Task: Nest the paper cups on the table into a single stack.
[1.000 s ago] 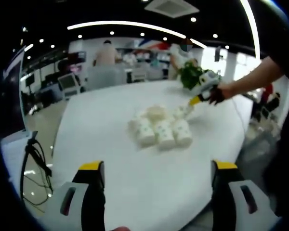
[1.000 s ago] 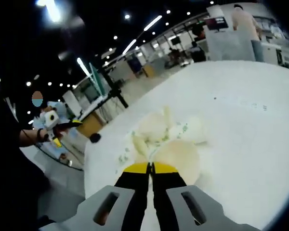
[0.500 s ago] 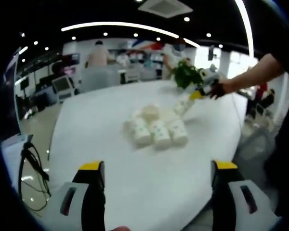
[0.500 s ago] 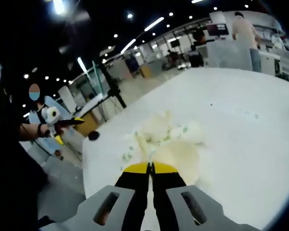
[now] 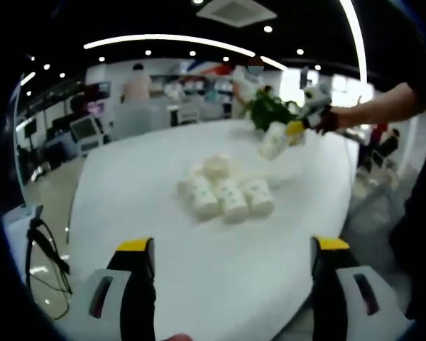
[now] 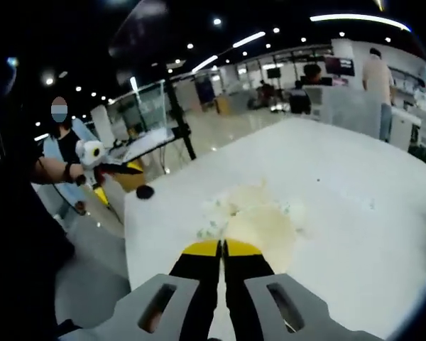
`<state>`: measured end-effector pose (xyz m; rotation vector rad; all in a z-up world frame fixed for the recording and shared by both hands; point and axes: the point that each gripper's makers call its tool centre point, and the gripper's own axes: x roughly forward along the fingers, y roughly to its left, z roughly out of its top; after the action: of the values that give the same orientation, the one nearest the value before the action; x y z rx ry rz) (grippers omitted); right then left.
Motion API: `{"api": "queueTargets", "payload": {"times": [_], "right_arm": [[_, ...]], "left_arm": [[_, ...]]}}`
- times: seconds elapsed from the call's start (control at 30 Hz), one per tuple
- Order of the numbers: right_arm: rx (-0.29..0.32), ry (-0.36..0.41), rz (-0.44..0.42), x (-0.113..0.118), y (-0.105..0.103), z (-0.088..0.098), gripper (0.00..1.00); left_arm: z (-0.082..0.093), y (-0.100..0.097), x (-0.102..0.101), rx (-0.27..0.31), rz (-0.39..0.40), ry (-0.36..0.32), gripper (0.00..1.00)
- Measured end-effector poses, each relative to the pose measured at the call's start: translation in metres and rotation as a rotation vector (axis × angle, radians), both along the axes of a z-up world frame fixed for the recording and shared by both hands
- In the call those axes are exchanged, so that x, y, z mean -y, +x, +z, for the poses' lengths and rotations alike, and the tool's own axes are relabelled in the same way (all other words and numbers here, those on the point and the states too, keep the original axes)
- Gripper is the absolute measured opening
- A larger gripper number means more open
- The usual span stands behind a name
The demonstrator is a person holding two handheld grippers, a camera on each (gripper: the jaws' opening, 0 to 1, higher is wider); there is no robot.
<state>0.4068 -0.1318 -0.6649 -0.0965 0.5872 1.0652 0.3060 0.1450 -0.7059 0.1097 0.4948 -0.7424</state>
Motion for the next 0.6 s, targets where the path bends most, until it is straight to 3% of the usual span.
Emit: {"api": "queueTargets", "payload": {"times": [0.27, 0.6], "right_arm": [[0.059, -0.042, 0.051, -0.007, -0.013, 0.017, 0.0], [0.092, -0.101, 0.139, -0.024, -0.038, 0.026, 0.0]], "left_arm": [[0.0, -0.003, 0.0, 0.003, -0.008, 0.005, 0.89], [-0.001, -0.006, 0.004, 0.001, -0.009, -0.01, 0.89]]}}
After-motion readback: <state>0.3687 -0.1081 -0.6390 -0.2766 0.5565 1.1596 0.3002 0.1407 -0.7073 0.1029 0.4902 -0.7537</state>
